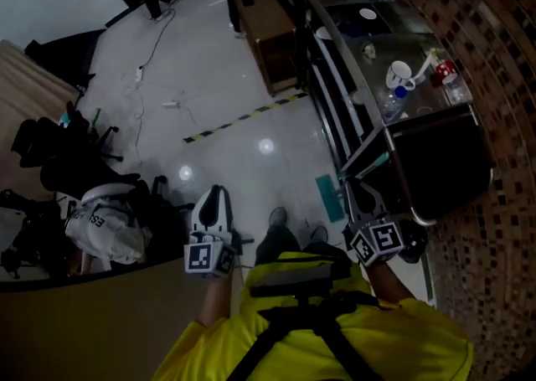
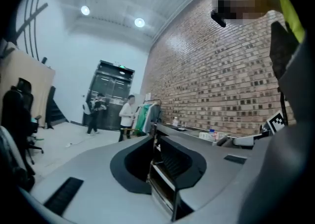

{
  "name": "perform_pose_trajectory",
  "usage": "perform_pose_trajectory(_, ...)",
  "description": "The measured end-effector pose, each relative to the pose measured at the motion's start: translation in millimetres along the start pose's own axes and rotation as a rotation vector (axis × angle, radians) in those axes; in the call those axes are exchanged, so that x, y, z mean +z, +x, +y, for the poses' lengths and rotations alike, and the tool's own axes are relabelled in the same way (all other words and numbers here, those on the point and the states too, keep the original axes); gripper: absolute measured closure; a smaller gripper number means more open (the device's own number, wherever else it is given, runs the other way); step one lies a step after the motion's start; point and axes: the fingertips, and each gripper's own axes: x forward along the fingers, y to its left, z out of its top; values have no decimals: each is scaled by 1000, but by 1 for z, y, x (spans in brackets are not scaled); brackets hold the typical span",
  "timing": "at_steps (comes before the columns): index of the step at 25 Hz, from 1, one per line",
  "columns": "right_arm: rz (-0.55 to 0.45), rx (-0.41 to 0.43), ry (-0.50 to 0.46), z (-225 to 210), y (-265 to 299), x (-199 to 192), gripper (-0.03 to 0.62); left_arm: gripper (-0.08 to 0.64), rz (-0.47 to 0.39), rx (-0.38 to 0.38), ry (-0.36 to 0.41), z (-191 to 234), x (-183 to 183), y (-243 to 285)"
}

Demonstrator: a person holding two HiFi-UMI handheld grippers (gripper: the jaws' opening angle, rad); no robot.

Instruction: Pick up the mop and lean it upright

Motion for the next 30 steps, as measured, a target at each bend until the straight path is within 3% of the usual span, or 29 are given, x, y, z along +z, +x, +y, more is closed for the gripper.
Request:
perform_pose_trajectory(7, -103, -449, 91, -71, -44, 11, 584, 502, 102, -519, 60, -99, -15, 156)
perform_pose_trajectory(12, -191, -782, 136, -95, -111, -2, 584, 487, 187, -865, 128, -193, -55, 200)
perform_pose_trajectory(14, -219, -912, 162, -91, -142, -15, 584, 420, 238, -1012, 163, -233, -81, 201)
perform_pose_trajectory(15, -226, -960, 173, -89, -157, -21, 584, 419, 262, -1064, 179, -250, -94, 200)
perform_pose_trajectory(23, -271, -1181, 213, -79, -244, -45, 584, 374, 442, -1253, 271, -347, -228, 206)
perform_pose_trajectory(30, -285, -1346, 312, -57, -291, -80, 584, 371, 478, -1342, 320, -404, -285, 210)
